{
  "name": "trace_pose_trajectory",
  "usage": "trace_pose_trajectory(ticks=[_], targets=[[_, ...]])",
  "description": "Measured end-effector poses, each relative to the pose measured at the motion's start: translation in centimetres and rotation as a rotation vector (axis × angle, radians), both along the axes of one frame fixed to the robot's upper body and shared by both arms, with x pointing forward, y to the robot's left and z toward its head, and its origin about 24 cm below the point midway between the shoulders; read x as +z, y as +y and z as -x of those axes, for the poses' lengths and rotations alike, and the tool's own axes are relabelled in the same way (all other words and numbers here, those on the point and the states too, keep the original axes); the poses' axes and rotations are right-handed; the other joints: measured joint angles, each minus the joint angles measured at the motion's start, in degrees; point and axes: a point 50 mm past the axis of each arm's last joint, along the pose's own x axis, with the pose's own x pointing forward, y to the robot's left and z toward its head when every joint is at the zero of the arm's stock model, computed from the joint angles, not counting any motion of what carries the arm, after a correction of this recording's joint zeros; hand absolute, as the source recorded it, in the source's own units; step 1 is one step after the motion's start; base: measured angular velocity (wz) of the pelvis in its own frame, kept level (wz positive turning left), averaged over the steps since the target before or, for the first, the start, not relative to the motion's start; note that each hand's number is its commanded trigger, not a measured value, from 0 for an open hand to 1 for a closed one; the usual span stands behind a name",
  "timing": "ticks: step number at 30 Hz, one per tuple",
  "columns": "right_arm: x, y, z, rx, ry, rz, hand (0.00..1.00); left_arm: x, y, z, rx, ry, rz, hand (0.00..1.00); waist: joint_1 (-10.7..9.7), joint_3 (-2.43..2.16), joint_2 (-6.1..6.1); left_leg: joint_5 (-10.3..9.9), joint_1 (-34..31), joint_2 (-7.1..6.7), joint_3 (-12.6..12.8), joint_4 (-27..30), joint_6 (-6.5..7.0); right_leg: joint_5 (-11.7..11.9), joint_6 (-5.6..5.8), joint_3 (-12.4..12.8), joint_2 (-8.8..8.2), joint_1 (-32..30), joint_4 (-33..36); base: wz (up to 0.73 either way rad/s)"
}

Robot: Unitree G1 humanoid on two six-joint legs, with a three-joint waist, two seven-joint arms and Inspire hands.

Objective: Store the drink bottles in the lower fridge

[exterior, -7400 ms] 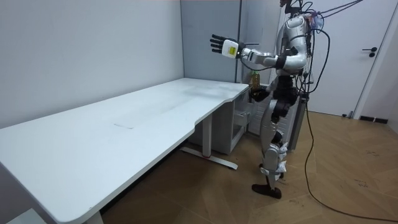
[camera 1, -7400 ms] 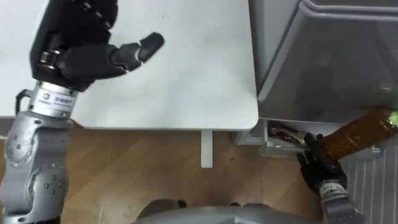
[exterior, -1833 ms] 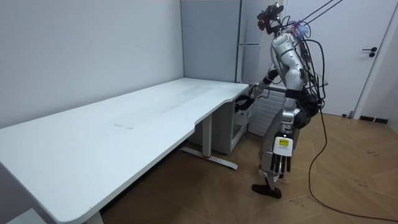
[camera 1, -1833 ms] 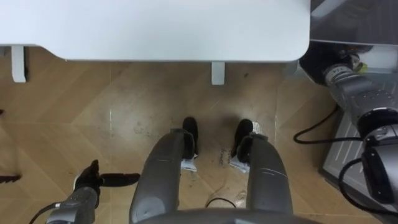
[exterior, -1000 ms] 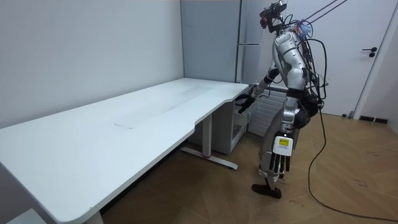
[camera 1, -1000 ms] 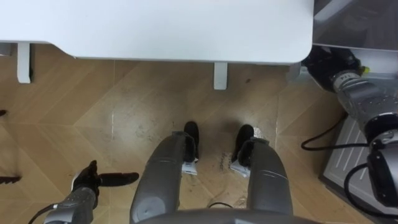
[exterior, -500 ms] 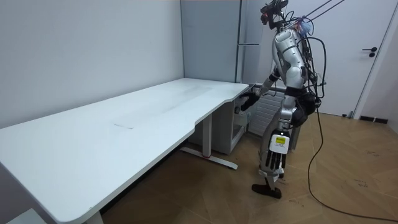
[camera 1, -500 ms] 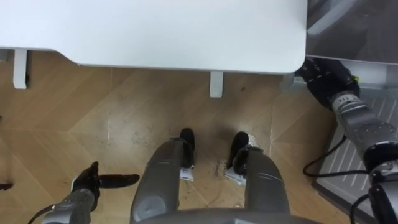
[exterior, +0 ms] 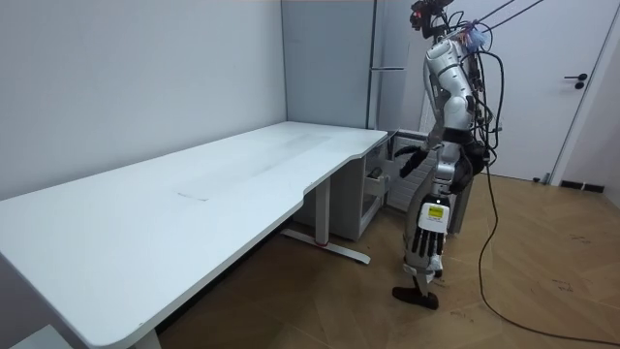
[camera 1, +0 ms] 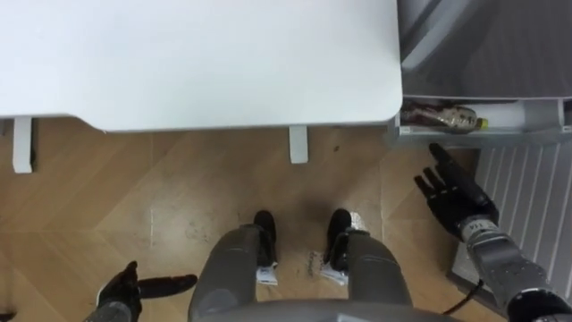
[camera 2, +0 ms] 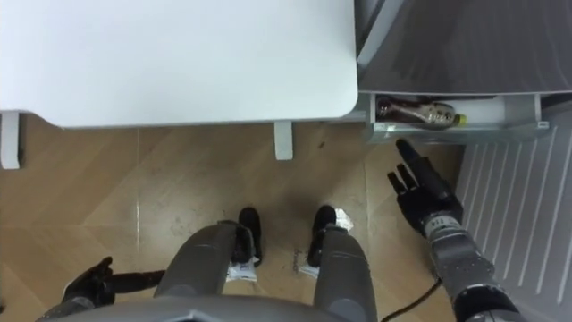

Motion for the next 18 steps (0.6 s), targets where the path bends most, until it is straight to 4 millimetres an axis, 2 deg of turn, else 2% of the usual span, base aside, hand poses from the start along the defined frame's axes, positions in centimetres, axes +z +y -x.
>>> trace_pose_trajectory(ticks=[2,5,13,17,18], targets=[[-0.4,0.4,0.5,-0.005,0.018,-0.002,0.0,-0.2,-0.2,0.3,0.009,0.003,0.001,0.0,-0.4,0.04,0.4,-0.1,0.4,0.03,0.1,-0.3,-0.07,0.1,0.03,0.1,0.16,0.4,-0.2,-0.05],[-1.0,0.6,1.1,-0.01,0.05,0.011,0.0,-0.4,-0.8,0.3,0.021,-0.012,0.015,0.0,-0.6,0.38,0.89,-0.1,0.3,0.01,-0.1,-0.5,-0.08,0.1,0.04,0.1,0.1,0.2,-0.1,0.0],[-1.6,0.5,1.7,-0.053,0.105,0.014,0.0,-0.6,-1.7,0.0,0.035,-0.02,0.038,0.0,-0.6,0.48,0.75,-0.1,0.1,-0.02,-0.1,-0.3,-0.1,0.0,0.03,0.1,-0.01,0.0,0.1,0.0],[-1.0,-0.1,-0.6,-0.123,0.104,-0.002,0.0,-0.7,-1.6,0.2,0.037,-0.01,0.032,0.0,-1.8,0.51,0.71,-0.1,-0.8,-0.12,-0.3,0.1,-0.07,-0.1,0.11,0.1,-0.08,-0.7,0.5,0.02],[-0.8,-0.4,-1.3,-0.152,0.1,-0.007,0.0,-0.6,-1.5,0.1,0.041,-0.011,0.025,0.0,-2.0,0.71,0.5,-0.2,-1.4,-0.21,-0.4,0.7,0.02,-0.4,0.06,0.0,-0.36,-1.4,1.4,0.07]])
